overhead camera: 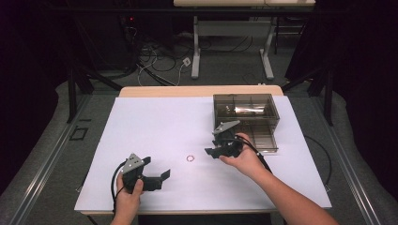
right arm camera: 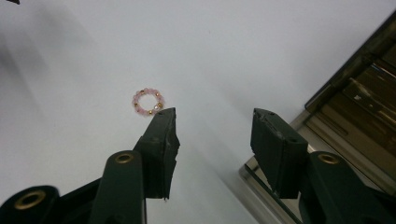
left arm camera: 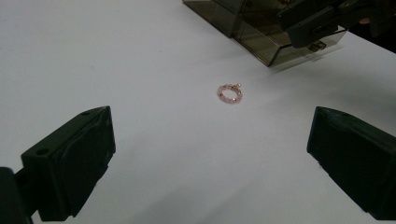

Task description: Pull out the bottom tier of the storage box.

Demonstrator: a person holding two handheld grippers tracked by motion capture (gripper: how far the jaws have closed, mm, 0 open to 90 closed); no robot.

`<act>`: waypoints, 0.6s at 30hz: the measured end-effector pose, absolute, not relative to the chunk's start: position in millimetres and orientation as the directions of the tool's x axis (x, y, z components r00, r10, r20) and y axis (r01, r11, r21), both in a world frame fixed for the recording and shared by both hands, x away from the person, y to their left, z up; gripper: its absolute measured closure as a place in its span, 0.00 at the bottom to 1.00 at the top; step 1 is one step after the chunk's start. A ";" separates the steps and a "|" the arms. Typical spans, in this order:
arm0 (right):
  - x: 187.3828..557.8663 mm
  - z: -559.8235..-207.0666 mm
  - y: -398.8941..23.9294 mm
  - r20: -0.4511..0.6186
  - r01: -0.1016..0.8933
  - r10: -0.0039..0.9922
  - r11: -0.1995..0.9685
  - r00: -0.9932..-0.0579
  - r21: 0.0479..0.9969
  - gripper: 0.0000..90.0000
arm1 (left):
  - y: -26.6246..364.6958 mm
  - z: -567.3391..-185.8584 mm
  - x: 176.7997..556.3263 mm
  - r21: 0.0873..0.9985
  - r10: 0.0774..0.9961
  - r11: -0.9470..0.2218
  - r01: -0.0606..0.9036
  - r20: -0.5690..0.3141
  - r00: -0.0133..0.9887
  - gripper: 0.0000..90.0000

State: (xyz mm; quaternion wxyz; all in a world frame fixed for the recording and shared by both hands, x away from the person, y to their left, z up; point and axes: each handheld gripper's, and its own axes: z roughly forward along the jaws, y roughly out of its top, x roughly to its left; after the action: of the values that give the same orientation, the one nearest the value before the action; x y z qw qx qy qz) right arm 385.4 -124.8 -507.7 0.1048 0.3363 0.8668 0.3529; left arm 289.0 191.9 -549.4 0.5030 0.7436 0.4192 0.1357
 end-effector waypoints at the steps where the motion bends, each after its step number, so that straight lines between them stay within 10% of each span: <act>1: 386.0 -508.3 -122.8 0.051 0.503 0.656 0.524 -0.753 0.687 0.56 | 192.3 -549.2 288.8 0.862 0.760 -0.143 0.486 -0.219 0.612 0.01; 18: 401.2 -515.9 -83.9 0.054 0.471 0.611 0.547 -0.790 0.692 0.53 | 193.1 -548.5 288.3 0.865 0.761 -0.145 0.480 -0.212 0.612 0.01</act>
State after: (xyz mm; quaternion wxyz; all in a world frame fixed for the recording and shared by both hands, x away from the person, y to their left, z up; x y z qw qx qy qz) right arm 401.2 -83.9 -515.9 0.0971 0.3095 0.8742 0.3612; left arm 288.3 193.1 -548.5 0.5034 0.7435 0.4174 0.1398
